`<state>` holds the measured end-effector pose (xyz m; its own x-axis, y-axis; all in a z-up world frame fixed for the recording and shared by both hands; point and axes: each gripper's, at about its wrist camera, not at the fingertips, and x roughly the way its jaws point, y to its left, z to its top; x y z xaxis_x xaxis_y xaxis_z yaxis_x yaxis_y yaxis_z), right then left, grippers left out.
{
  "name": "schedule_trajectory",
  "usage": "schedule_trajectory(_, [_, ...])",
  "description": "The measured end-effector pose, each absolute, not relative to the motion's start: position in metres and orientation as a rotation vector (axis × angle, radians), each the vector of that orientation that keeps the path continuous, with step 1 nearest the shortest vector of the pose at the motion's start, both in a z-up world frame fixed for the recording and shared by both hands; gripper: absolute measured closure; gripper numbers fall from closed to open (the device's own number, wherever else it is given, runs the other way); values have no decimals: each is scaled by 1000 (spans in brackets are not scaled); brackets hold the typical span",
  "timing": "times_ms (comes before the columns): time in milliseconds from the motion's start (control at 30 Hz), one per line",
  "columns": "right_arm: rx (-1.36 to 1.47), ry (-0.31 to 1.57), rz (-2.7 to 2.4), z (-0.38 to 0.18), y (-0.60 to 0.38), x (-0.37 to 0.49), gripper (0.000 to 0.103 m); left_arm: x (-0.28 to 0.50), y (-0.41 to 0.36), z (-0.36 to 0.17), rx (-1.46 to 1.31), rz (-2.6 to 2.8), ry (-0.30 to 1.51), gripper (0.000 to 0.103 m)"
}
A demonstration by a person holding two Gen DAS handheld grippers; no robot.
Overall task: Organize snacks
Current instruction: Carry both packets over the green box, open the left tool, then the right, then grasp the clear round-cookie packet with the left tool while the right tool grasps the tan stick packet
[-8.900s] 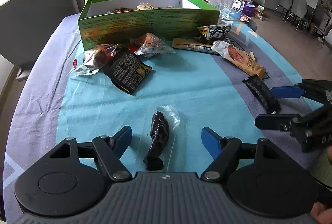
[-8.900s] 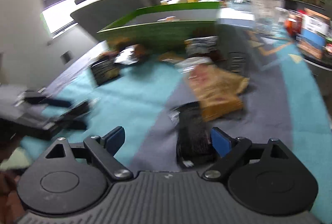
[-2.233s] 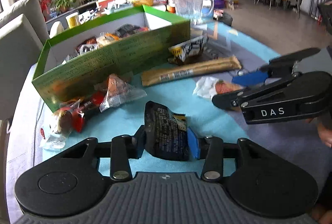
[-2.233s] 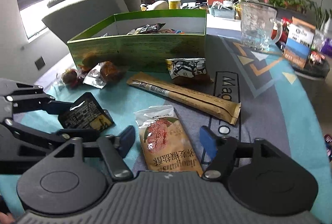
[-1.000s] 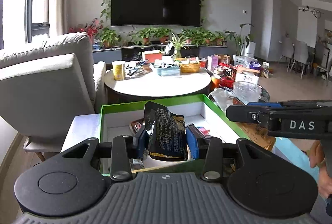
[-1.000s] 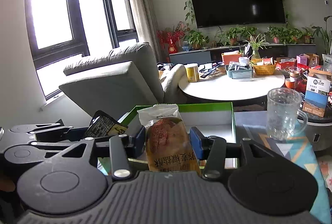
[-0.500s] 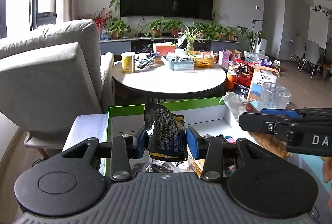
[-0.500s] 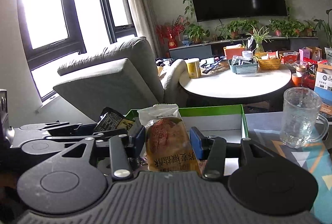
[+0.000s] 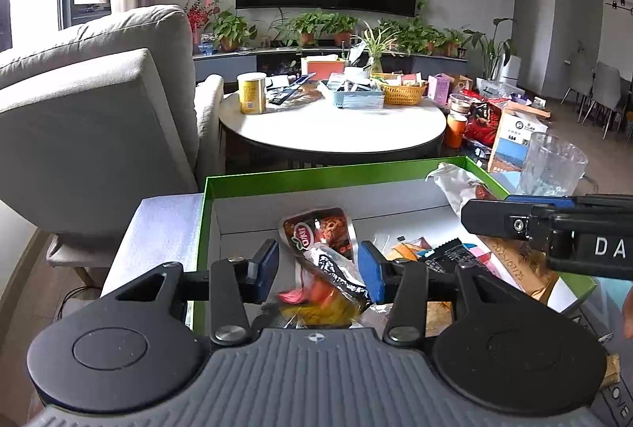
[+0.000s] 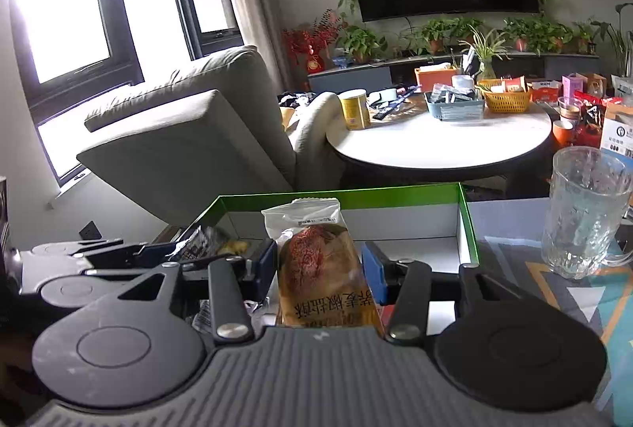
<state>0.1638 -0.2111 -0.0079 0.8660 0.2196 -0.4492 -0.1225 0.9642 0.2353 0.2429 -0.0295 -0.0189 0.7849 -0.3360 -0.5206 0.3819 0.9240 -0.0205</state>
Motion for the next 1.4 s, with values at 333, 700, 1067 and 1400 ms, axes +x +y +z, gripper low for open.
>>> schedule_trajectory(333, [203, 531, 160, -18, -210, 169, 54, 238, -29, -16, 98, -363, 533, 53])
schedule_trajectory(700, [234, 532, 158, -15, -216, 160, 54, 223, -15, -17, 81, -341, 544, 53])
schedule_trajectory(1067, [237, 522, 91, -17, -246, 113, 54, 189, 9, -11, 61, -307, 532, 53])
schedule_trajectory(1400, [260, 630, 8, -55, -288, 71, 54, 155, 26, -12, 55, -310, 536, 52])
